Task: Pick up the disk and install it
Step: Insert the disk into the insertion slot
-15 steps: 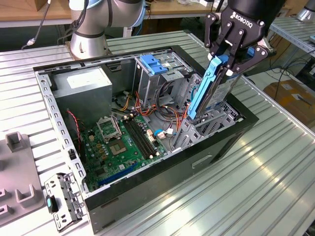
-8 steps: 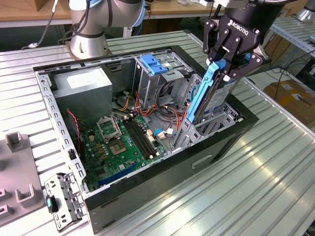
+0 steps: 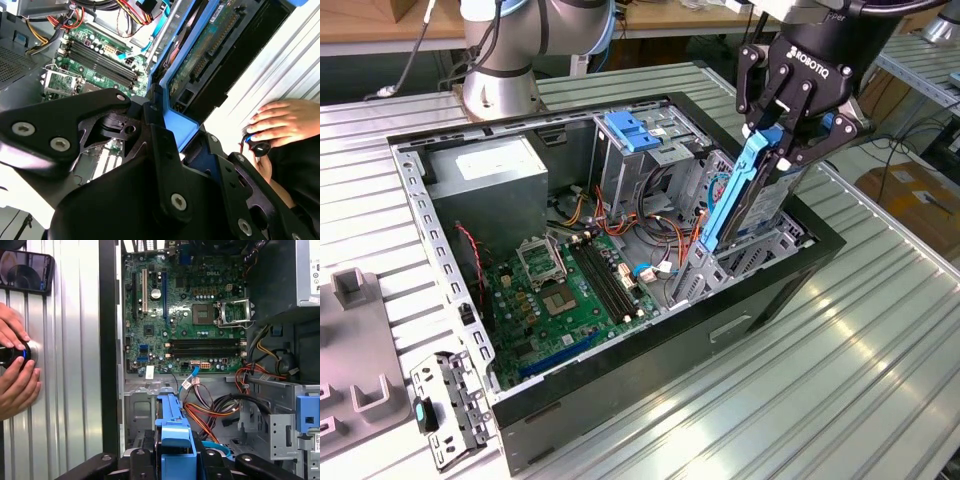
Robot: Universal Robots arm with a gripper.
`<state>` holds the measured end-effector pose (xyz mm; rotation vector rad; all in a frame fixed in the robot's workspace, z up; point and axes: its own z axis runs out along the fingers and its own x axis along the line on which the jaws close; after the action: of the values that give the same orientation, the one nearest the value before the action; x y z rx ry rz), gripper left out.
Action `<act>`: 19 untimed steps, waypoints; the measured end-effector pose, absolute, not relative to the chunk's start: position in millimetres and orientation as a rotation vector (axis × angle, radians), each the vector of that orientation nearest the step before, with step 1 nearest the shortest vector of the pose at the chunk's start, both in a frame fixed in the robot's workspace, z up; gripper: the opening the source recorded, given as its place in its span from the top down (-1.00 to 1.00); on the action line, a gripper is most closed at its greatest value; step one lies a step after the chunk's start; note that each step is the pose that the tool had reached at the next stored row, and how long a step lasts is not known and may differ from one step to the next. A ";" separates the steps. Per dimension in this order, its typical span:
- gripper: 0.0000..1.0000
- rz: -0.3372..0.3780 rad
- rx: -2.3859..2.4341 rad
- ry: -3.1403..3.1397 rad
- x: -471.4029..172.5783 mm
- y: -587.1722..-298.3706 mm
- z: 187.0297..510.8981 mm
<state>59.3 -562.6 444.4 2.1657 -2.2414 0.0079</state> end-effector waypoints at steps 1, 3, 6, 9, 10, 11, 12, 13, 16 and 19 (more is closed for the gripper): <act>0.26 0.007 2.166 -2.242 59.4 -562.9 444.2; 0.26 0.006 2.167 -2.242 59.4 -563.2 443.6; 0.26 0.004 2.167 -2.243 59.4 -563.3 441.8; 0.26 0.003 2.168 -2.243 59.4 -563.3 440.2; 0.26 0.003 2.168 -2.244 59.4 -563.4 439.5; 0.26 0.003 2.168 -2.244 59.4 -563.4 438.4; 0.26 0.003 2.168 -2.244 59.4 -563.4 437.3; 0.26 0.003 2.168 -2.244 59.4 -563.4 436.1; 0.26 0.001 2.169 -2.244 59.3 -563.4 430.3; 0.26 0.001 2.169 -2.244 59.4 -563.4 425.6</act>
<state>59.4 -563.4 425.6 2.1689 -2.2445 0.0009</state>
